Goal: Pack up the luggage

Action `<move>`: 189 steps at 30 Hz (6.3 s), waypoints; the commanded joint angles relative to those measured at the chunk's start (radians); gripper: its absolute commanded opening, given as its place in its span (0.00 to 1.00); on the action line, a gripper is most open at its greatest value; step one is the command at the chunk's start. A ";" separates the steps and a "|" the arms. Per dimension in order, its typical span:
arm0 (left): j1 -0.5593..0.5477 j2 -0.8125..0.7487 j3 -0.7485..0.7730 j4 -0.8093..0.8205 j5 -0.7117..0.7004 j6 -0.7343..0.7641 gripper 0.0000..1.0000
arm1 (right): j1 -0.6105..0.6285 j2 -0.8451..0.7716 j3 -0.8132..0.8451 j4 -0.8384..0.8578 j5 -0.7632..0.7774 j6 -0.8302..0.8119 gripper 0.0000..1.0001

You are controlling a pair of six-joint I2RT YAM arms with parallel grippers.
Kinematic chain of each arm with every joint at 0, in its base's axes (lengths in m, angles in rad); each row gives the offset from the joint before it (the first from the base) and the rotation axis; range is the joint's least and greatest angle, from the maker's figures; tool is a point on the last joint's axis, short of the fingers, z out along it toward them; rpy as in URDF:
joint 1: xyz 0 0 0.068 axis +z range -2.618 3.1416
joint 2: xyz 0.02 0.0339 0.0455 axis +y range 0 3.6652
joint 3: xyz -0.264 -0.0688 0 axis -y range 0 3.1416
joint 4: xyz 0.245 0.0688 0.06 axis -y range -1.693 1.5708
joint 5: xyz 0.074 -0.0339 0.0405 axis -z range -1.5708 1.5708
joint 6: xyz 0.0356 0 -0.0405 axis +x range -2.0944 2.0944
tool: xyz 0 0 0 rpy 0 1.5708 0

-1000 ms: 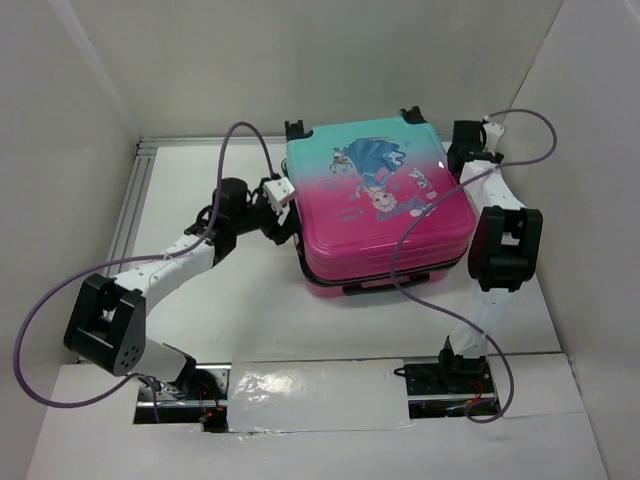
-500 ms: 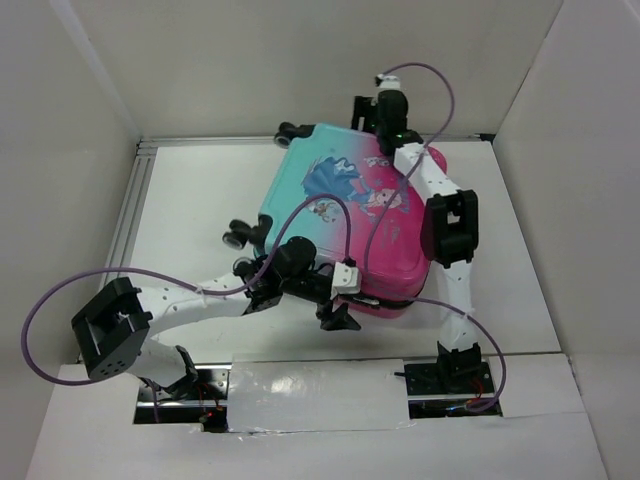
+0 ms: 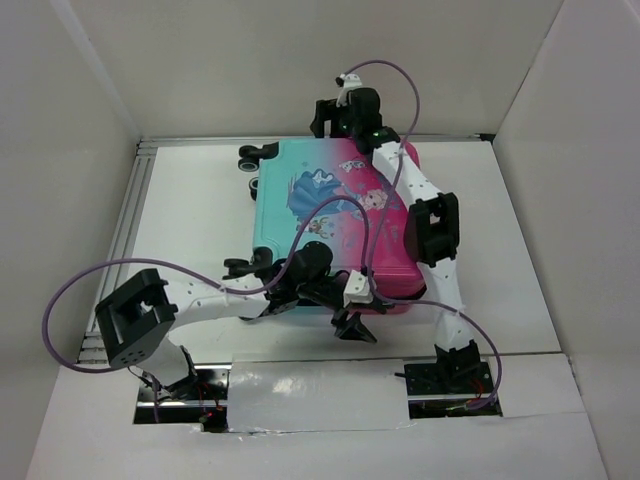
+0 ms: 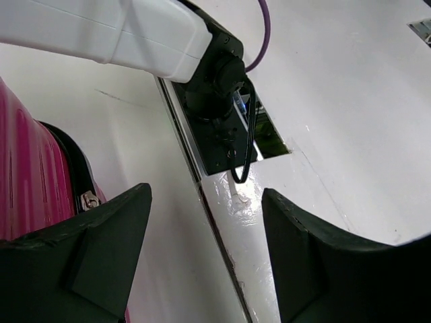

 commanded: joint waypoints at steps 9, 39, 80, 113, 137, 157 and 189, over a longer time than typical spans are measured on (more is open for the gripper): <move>0.214 -0.455 -0.075 0.013 -0.302 -0.064 0.85 | -0.137 -0.419 0.092 -0.208 -0.232 0.113 0.99; 1.254 -0.275 -0.587 0.505 0.198 -0.533 0.81 | 0.629 -1.334 -1.262 -0.211 -0.152 0.007 0.80; 1.065 0.345 0.266 -0.159 0.233 0.101 0.64 | 0.150 -1.049 -1.112 -0.236 0.209 -0.033 0.93; 0.993 0.572 0.551 -0.242 0.419 0.159 0.06 | 0.024 -0.982 -1.106 -0.188 0.103 -0.002 0.93; 1.012 0.446 0.396 -0.179 0.438 0.149 0.39 | 0.033 -0.973 -1.095 -0.216 0.103 -0.002 0.92; 1.023 0.549 0.560 -0.299 0.498 0.236 0.70 | 0.060 -0.964 -1.095 -0.216 0.122 0.007 0.92; 1.007 0.520 0.564 -0.427 0.422 0.244 0.00 | 0.134 -0.945 -1.035 -0.207 0.070 0.013 0.92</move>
